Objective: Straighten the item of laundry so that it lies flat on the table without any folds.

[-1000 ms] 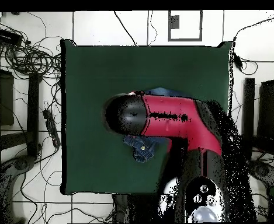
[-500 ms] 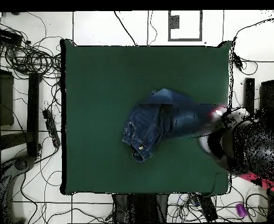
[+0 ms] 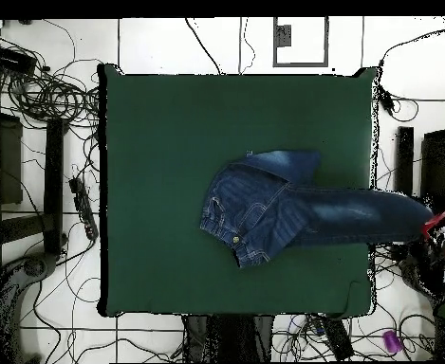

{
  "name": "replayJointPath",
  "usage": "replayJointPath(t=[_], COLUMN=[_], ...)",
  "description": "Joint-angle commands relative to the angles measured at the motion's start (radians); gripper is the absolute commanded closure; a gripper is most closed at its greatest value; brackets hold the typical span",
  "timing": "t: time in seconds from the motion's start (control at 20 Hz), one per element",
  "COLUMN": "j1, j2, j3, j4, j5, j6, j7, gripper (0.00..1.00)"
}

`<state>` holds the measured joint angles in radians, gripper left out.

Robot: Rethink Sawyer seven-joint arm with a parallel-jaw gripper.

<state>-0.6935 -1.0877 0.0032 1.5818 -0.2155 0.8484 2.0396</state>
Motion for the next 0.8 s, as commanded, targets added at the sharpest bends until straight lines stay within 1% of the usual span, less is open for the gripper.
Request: replayJointPath(t=[0.05, 0.4, 0.8], j1=[0.006, -0.009, -0.086], j2=[0.086, 0.105, 0.121], j3=[0.216, 0.239, 0.346], j4=[0.206, 0.216, 0.265], j5=[-0.024, -0.038, -0.040], j6=[-0.193, -0.248, -0.343], j7=[-0.248, -0.208, -0.230], gripper=[1.00, 1.00, 1.00])
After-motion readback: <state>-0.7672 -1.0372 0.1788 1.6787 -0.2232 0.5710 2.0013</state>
